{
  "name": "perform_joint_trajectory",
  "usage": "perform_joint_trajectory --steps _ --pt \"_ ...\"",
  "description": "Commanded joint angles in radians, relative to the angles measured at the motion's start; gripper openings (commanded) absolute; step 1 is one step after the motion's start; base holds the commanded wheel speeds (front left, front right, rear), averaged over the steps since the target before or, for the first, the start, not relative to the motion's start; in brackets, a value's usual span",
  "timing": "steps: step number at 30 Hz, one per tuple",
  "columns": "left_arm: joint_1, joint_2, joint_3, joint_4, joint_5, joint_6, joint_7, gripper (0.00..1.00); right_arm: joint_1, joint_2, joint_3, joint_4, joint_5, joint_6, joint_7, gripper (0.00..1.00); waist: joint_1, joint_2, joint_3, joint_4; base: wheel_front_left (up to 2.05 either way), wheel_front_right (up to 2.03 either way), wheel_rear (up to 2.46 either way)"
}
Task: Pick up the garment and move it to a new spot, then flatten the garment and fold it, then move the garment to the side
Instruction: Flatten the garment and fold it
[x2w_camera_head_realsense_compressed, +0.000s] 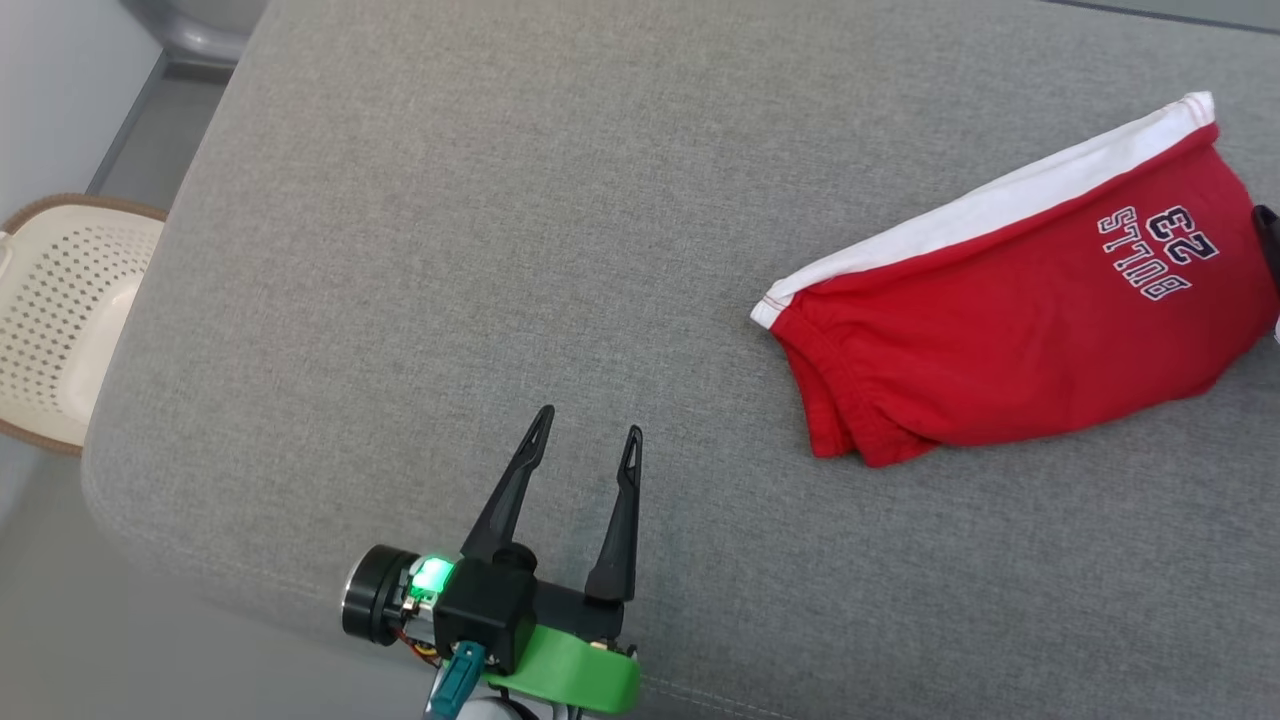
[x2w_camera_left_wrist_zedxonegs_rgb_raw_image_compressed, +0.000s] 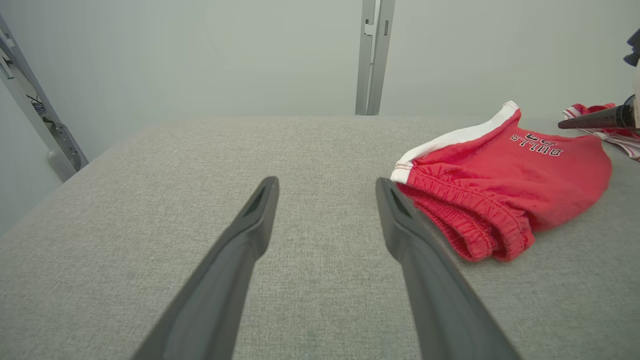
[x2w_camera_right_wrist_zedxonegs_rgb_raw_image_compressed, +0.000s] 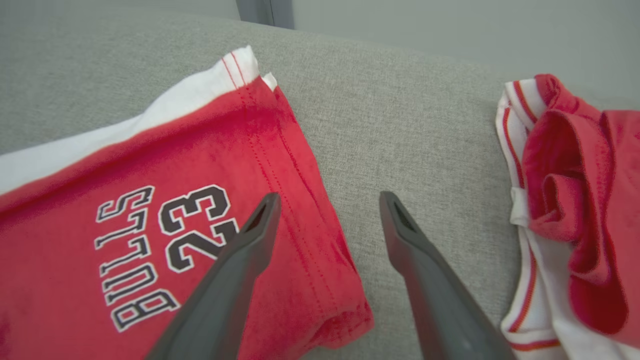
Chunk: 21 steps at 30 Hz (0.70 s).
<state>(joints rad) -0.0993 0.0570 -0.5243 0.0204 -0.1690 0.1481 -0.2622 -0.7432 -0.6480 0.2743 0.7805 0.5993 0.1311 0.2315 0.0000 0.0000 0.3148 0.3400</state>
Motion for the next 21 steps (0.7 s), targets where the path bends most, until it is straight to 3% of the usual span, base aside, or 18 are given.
perform_joint_trajectory --steps 1,8,9,10,11,21 --pt "-0.018 -0.002 0.004 0.002 0.009 -0.008 -0.003 1.00 -0.013 -0.004 0.007 0.012 0.006 -0.001 0.017 1.00 0.0000 0.0000 0.048 0.043 0.00 0.00 0.00" --pt "-0.035 -0.007 -0.002 -0.003 -0.002 -0.018 -0.003 1.00 -0.031 -0.010 0.036 0.059 0.040 -0.001 0.086 0.98 0.0000 0.0000 0.091 0.053 0.00 0.00 0.00" --pt "-0.038 -0.007 -0.004 -0.005 -0.005 -0.014 -0.003 1.00 -0.027 -0.006 0.045 0.064 0.045 -0.001 0.089 0.49 0.0000 0.0000 0.093 0.050 0.00 0.00 0.00" --pt "-0.042 -0.007 -0.005 -0.005 -0.007 -0.010 -0.003 1.00 -0.024 -0.001 0.056 0.064 0.049 -0.001 0.088 0.19 0.0000 0.0000 0.094 0.046 0.00 0.00 0.00" --pt "-0.044 -0.007 -0.005 -0.006 -0.008 -0.008 -0.003 1.00 -0.020 0.005 0.064 0.060 0.060 -0.001 0.087 0.00 0.0000 0.0000 0.092 0.041 0.00 0.00 0.00" --pt "-0.022 -0.006 0.027 0.005 0.022 -0.016 -0.003 1.00 0.032 0.017 0.122 -0.017 0.156 -0.001 0.006 0.00 0.0000 0.0000 0.024 -0.092 0.00 0.00 0.00"
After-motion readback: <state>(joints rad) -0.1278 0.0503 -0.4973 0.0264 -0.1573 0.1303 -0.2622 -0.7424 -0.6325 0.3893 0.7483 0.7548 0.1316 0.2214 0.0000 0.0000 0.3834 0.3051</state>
